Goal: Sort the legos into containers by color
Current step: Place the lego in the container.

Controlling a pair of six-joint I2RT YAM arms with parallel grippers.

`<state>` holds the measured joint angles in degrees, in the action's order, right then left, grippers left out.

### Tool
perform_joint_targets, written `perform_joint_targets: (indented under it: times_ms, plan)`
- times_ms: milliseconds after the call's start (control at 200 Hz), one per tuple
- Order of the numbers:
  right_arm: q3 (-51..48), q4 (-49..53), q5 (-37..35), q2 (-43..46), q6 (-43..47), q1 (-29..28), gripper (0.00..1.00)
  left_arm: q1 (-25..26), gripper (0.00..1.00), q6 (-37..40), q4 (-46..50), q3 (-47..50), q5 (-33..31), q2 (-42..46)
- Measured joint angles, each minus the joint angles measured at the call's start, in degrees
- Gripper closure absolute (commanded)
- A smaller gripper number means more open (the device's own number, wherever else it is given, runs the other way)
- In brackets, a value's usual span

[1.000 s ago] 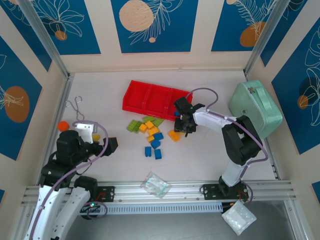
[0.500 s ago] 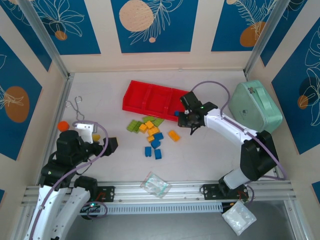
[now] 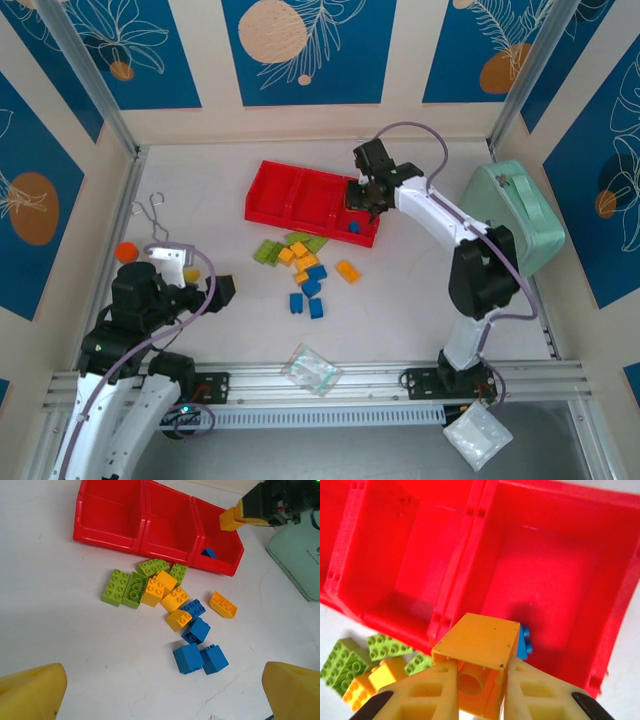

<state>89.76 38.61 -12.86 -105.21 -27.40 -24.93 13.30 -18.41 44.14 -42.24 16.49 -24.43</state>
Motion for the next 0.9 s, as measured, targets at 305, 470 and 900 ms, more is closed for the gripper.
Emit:
perform_joint_targets:
  times_ms: [305, 470, 900]
  plan:
    - [2.82, -0.76, 3.34, -4.72, 1.95, 2.54, 0.79, 0.0, 0.0, 0.0, 0.0, 0.0, 0.0, 0.0]
    - [2.08, -4.81, 8.52, -4.04, 1.9, 2.21, 0.79, 0.0, 0.0, 0.0, 0.0, 0.0, 0.0, 0.0]
    - [13.05, -6.62, 14.99, -11.91, 1.01, -0.92, 0.7, 0.0, 0.0, 0.0, 0.0, 0.0, 0.0, -0.02]
